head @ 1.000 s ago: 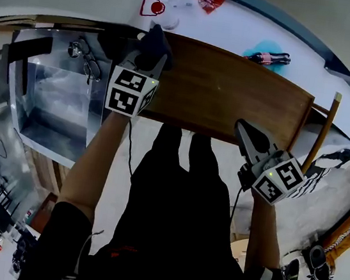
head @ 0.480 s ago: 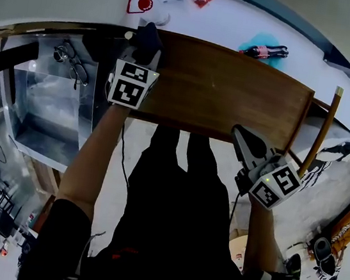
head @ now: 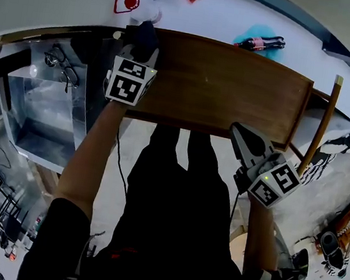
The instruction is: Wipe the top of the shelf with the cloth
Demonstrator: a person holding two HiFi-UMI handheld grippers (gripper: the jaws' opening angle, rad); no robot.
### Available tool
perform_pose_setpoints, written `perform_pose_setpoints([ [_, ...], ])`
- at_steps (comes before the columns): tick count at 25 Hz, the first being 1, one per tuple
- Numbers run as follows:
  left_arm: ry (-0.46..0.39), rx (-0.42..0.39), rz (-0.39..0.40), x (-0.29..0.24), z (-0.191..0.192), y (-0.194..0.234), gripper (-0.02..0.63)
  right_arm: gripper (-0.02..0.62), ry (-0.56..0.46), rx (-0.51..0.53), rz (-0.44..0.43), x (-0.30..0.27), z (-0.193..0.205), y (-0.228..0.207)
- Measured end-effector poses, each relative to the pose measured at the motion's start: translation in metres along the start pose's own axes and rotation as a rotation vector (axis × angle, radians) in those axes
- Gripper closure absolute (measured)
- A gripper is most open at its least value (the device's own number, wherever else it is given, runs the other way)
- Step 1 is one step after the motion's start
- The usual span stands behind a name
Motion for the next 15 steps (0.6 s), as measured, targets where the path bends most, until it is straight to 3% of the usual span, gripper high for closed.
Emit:
perform_pose_setpoints([
  [15, 0.035, -0.082, 0.057, -0.027, -0.024, -0.048, 0.557, 0.591, -0.04, -0.042, 0.014, 0.026, 0.012, -0.022],
])
Point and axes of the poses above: the fingertips, and each gripper's own axes: x backward along the fingers, y to its left, z out of its underside, the point moved 7 cm from there along x, backward along the fingers, and after that the axes turned 7 degrees about y, right-handed, at the moved point
